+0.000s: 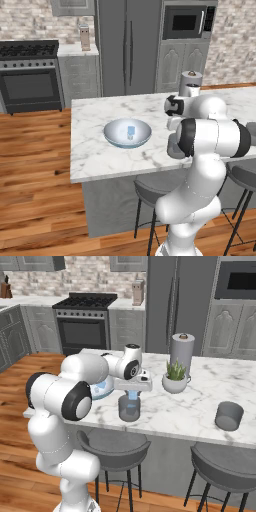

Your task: There are four ice cubes in the ice bowl. Place two ice cubes in each glass of water.

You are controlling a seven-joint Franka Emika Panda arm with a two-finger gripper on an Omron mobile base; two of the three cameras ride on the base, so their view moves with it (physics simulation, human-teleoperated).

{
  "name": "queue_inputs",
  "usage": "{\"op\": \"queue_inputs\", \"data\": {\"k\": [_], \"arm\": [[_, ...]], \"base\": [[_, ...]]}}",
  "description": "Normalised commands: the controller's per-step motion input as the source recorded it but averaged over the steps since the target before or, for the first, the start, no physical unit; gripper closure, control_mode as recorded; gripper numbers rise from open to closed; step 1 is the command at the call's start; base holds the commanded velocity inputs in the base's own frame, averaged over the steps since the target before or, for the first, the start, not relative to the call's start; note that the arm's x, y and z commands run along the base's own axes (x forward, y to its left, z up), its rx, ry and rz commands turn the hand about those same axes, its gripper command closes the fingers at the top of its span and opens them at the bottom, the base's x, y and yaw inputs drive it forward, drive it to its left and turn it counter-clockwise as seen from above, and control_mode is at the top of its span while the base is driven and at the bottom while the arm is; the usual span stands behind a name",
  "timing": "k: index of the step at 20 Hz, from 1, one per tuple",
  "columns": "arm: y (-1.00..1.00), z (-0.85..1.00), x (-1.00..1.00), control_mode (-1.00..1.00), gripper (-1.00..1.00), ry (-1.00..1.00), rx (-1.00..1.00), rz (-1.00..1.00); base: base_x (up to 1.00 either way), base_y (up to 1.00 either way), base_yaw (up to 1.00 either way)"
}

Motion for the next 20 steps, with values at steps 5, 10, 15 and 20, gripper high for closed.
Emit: {"op": "queue_inputs", "data": {"k": [5, 10, 15, 20], "arm": [[0.1, -0.05, 0.0, -1.0, 1.0, 0.0, 0.0, 0.0], [0.09, -0.06, 0.0, -1.0, 1.0, 0.0, 0.0, 0.0], [-0.18, -0.05, 0.0, -1.0, 1.0, 0.0, 0.0, 0.0], [-0.07, 0.0, 0.01, -1.0, 1.0, 0.0, 0.0, 0.0]], "base": [[0.0, 0.0, 0.0], [0.0, 0.0, 0.0], [0.0, 0.0, 0.0], [0.0, 0.0, 0.0]]}}
